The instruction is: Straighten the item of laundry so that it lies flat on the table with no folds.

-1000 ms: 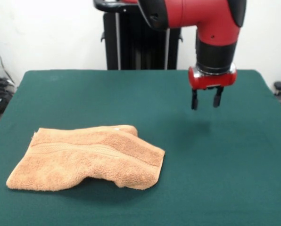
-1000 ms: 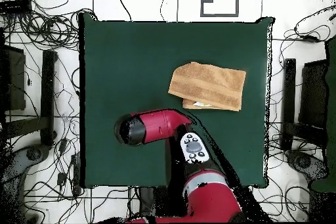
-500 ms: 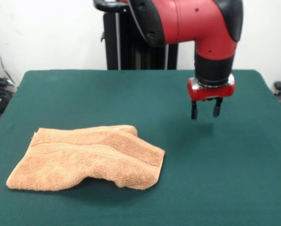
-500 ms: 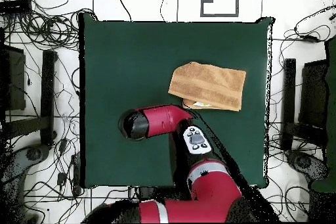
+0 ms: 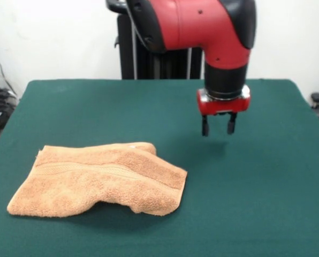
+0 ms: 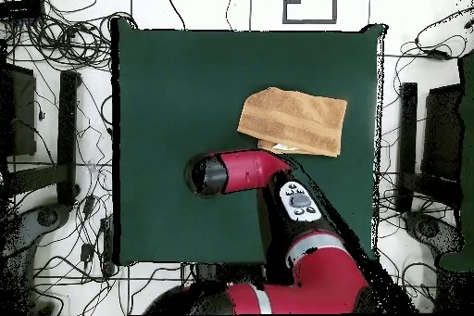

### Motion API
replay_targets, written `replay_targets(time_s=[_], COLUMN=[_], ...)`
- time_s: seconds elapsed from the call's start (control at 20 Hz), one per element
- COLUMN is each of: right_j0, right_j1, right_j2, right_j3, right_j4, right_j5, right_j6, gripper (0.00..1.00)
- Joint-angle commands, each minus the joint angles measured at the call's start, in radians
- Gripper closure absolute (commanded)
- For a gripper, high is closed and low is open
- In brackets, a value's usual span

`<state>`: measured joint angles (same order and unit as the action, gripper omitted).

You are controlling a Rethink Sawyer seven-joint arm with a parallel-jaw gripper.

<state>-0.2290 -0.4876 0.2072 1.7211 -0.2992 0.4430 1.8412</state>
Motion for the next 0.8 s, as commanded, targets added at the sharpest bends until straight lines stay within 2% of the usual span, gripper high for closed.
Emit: replay_targets(time_s=[0.05,0.4,0.55,0.8], right_j0=[-0.051,-0.090,-0.073,-0.061], right_j1=[-0.057,-0.166,-0.166,-0.164], right_j2=[0.061,0.096,0.071,0.055], right_j3=[0.124,0.246,0.260,0.264], right_j4=[-0.075,-0.094,-0.115,-0.121], right_j5=[-0.126,-0.203,-0.281,-0.314], right_j6=[0.021,0.056,0.091,0.101], gripper=[0.00,0.00,0.00,0.00])
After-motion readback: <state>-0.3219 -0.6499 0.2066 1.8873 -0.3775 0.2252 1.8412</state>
